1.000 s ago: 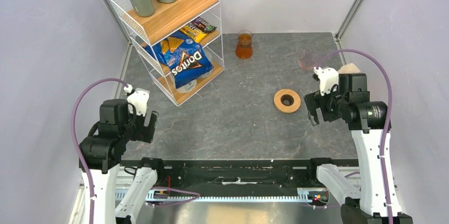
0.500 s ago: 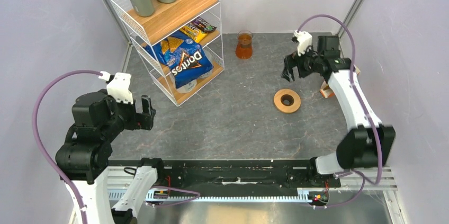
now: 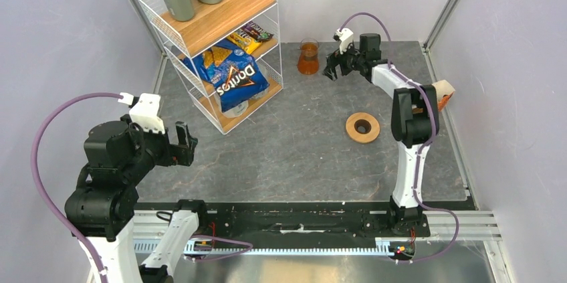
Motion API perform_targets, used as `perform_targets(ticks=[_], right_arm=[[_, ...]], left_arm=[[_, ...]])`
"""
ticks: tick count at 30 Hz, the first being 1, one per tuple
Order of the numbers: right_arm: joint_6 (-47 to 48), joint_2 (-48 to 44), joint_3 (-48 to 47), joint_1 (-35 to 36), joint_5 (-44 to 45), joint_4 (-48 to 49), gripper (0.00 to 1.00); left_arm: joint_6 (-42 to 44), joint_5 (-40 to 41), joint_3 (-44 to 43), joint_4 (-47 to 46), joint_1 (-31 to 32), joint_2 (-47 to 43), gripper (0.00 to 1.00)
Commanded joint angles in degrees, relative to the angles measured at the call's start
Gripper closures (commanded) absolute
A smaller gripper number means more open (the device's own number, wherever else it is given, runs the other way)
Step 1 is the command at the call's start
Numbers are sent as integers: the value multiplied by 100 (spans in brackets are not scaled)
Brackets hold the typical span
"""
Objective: Place the coffee filter in the dripper
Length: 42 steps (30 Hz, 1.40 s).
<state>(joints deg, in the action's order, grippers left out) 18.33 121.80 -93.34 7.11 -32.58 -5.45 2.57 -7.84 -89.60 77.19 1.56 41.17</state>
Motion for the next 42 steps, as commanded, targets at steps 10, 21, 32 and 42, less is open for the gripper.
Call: perform_targets(ticks=[10,21,32,42], right_arm=[[15,1439,-1418,329,-537,1740,3],[-358,2113,-2099,513,-676,2302,3],[-698,2502,-2515,545,-488,2692,3],[-954,2680,-2737,593,-346,2931,17]], left_arm=[[67,37,-205,135,-43,233,0],[180,76,-98,135,-42,262,1],[214,-56,-85,190,-42,291,1],[312,-178,-70,147,-42,408,2]])
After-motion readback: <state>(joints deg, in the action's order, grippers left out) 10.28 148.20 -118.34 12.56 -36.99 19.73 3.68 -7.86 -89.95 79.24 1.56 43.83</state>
